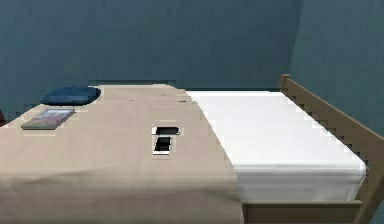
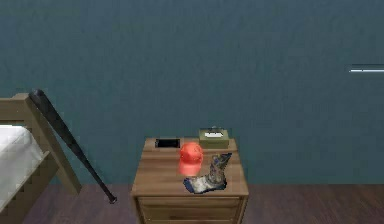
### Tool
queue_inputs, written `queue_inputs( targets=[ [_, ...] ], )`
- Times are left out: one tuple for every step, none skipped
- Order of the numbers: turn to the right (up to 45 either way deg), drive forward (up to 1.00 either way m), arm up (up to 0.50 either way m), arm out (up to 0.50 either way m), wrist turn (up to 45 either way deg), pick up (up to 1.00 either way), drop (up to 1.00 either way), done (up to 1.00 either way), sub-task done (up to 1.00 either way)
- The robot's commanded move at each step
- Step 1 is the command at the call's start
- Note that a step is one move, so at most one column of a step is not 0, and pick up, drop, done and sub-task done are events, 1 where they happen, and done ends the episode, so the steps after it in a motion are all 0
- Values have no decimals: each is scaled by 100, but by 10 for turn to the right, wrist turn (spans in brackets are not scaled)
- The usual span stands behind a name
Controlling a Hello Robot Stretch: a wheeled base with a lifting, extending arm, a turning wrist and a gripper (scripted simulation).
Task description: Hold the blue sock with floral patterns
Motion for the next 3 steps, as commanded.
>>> queue_inputs(
  targets=[
    [0, 0, 0, 30, 0, 0, 0, 0, 0],
    [0, 0, 0, 0, 450, 0, 0, 0, 0],
    [0, 0, 0, 0, 450, 0, 0, 0, 0]
  ],
)
